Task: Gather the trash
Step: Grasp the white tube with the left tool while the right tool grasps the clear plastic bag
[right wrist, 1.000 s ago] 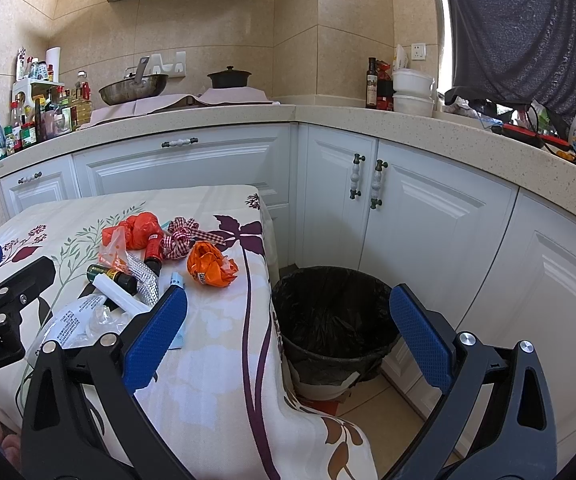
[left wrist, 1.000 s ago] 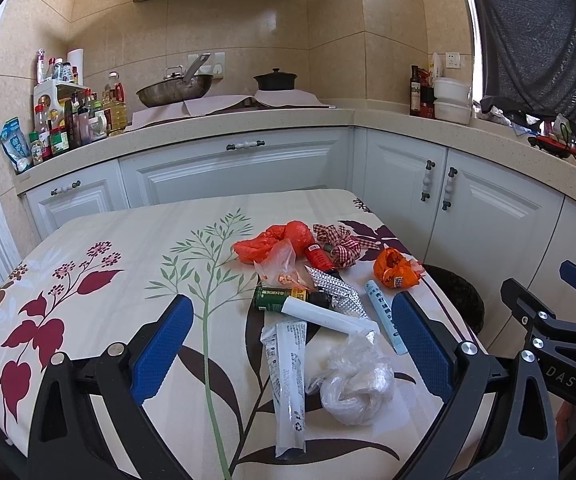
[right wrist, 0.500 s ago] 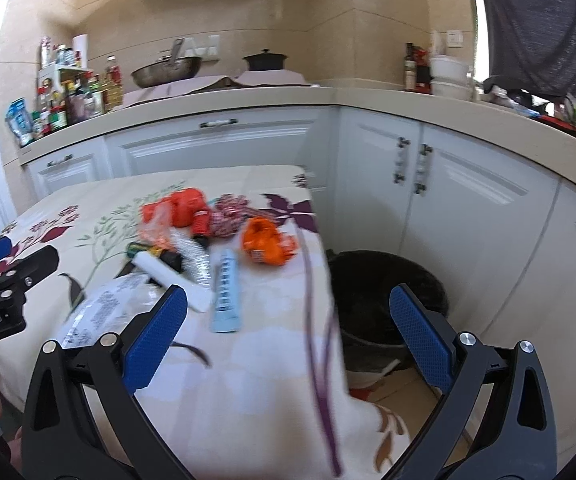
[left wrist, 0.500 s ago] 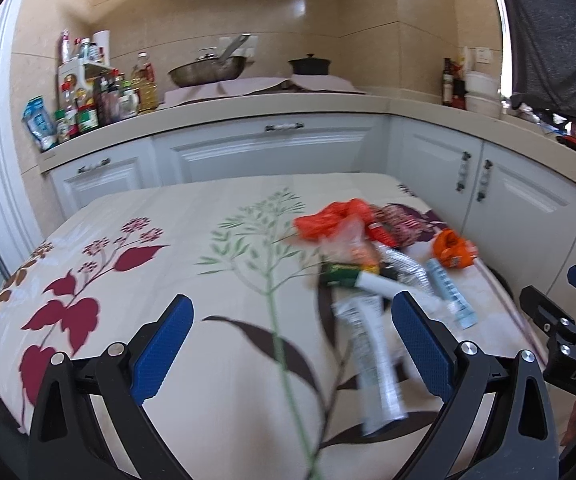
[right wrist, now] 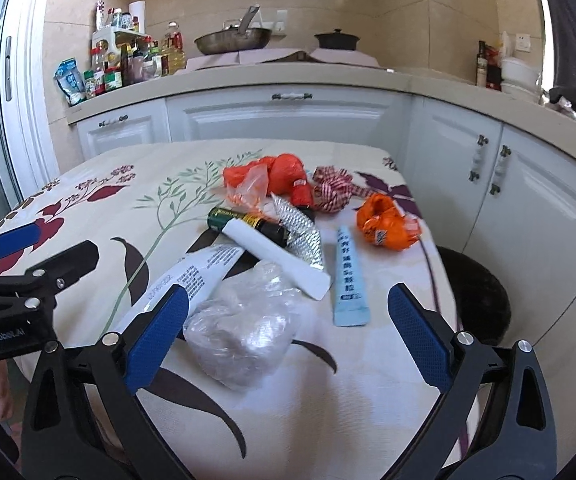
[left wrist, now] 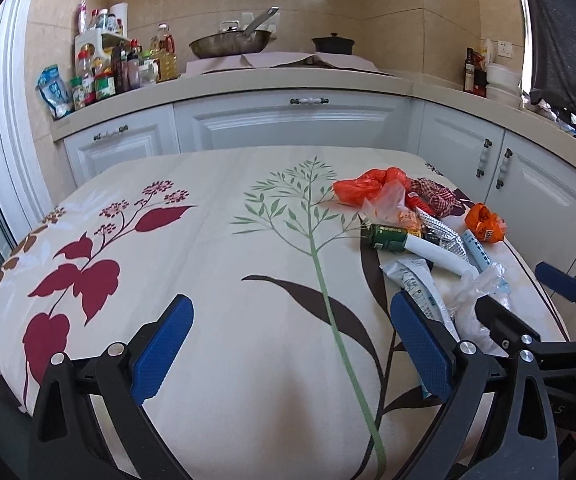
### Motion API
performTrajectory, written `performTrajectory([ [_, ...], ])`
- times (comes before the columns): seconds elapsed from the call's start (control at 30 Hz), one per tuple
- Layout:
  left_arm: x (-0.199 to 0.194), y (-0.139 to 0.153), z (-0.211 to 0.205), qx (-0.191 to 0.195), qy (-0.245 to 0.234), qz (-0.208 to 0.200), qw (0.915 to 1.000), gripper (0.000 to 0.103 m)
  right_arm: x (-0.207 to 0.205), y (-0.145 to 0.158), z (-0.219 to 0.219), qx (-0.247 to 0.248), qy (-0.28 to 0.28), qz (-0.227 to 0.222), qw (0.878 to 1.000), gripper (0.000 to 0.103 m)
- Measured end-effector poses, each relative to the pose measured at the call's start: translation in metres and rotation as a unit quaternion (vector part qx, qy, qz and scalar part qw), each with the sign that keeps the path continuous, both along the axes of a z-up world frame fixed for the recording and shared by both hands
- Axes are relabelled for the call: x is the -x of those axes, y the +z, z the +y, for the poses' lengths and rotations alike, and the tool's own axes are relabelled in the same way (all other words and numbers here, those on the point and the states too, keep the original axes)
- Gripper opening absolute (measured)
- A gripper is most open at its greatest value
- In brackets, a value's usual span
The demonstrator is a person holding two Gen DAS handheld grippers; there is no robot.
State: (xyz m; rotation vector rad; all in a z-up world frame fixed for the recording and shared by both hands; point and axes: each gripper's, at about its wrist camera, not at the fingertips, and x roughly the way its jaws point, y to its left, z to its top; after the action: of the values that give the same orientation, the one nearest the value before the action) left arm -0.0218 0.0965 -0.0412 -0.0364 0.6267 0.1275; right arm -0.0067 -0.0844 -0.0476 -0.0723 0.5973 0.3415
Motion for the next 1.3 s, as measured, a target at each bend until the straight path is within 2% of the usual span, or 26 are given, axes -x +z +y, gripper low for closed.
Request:
performTrajectory([
  [0.07,0.0,-0.001,0.003,0.001,0.003,0.002,1.0,0.096,-0.004,-0.003,0.0,-0.001,0.007,0.013,1.0,0.081],
  [0.13,-0.001,-0.001,0.006,0.002,0.009,0.002,1.0,0.096,-0.005,-0.006,0.002,-0.006,0.011,0.018,1.0,0.08],
  [0.23,-0.001,-0.002,0.011,0.011,0.018,0.005,0.9998,0.096,-0.004,-0.007,0.005,-0.005,0.02,0.018,1.0,0.074],
  [0.33,-0.002,-0.003,0.012,0.018,0.015,0.01,0.9997,0.096,-0.005,-0.011,0.008,-0.013,0.036,0.031,0.999,0.058],
  [0.4,-0.001,-0.002,0.011,0.019,0.013,0.009,0.9997,0.096,-0.006,-0.013,0.01,-0.017,0.048,0.041,0.998,0.042],
  [0.43,0.0,-0.001,0.01,0.019,0.01,0.008,0.9997,0.096,-0.006,-0.014,0.01,-0.019,0.054,0.045,0.997,0.038],
  [0.6,-0.002,-0.001,0.007,0.024,0.004,0.011,0.9997,0.094,-0.003,-0.012,0.006,-0.023,0.048,0.036,0.998,0.035],
  [0.63,-0.002,-0.001,0.007,0.025,0.003,0.011,0.9996,0.091,-0.003,-0.01,0.004,-0.024,0.046,0.034,0.998,0.035],
  [0.7,-0.003,0.0,0.004,0.027,0.003,0.013,0.9995,0.07,-0.001,-0.008,-0.001,-0.026,0.04,0.028,0.998,0.035],
  [0.73,-0.004,-0.001,0.002,0.031,0.0,0.02,0.9993,0.065,-0.001,-0.007,-0.003,-0.027,0.038,0.026,0.999,0.035],
  [0.83,-0.005,0.0,-0.004,0.044,-0.008,0.019,0.9988,0.065,0.002,-0.002,-0.012,-0.028,0.028,0.018,0.999,0.035],
  [0.93,-0.002,0.005,-0.012,0.051,-0.018,0.005,0.9985,0.075,0.005,0.003,-0.022,-0.025,0.015,0.006,1.0,0.035],
  [1.0,0.0,0.008,-0.019,0.056,-0.027,-0.004,0.9981,0.076,0.006,0.006,-0.031,-0.024,0.005,0.0,1.0,0.035],
  [1.1,0.0,0.011,-0.033,0.047,-0.043,-0.012,0.9979,0.078,0.007,0.008,-0.044,-0.027,-0.012,-0.006,1.0,0.035],
  [1.3,-0.008,-0.009,-0.06,0.02,-0.077,0.015,0.9967,0.076,0.006,0.003,-0.068,-0.041,-0.039,-0.004,0.998,0.035],
])
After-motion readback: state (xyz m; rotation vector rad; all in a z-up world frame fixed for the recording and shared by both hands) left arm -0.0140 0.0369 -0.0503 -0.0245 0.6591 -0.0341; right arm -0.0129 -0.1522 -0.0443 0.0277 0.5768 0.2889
